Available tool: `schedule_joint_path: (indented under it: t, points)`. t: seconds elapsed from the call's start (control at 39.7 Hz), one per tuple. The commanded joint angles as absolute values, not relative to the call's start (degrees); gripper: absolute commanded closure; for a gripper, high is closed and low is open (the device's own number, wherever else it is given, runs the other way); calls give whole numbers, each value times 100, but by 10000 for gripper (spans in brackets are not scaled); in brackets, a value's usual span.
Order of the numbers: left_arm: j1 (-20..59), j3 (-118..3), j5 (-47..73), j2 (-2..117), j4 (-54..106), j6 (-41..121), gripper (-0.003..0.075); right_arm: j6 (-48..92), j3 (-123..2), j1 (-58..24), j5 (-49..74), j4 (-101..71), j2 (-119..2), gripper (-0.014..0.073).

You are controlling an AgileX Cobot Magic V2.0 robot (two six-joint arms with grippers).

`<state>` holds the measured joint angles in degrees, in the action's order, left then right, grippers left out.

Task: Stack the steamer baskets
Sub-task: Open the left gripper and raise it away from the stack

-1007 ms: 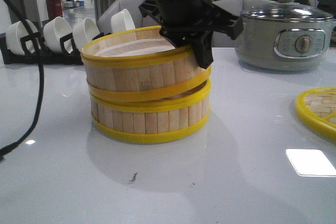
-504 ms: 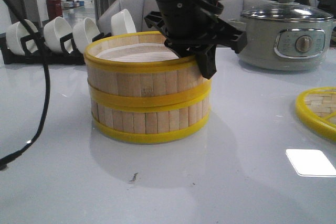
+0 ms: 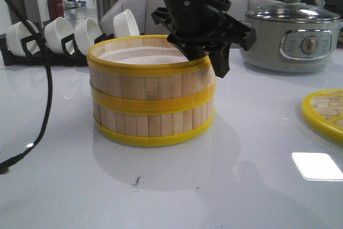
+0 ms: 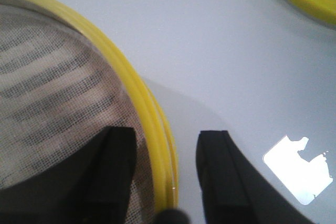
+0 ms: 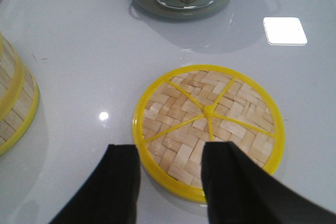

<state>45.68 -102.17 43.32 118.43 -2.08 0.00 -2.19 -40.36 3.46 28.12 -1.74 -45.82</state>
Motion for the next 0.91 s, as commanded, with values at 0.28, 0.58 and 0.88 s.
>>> schedule_joint_path:
  t: [0.28,0.58,0.88]
  points:
    - [4620,-10601,4113,11213,-226,0,296,-230,-4255,343,2441,-125,-4563,201]
    - [4559,-11747,4371,10709,-381,0,314,-230,-4255,343,2441,-125,-4563,201]
    - [3730,-11905,4466,9747,-1302,-559,631,-230,-4255,343,2441,-125,-4563,201]
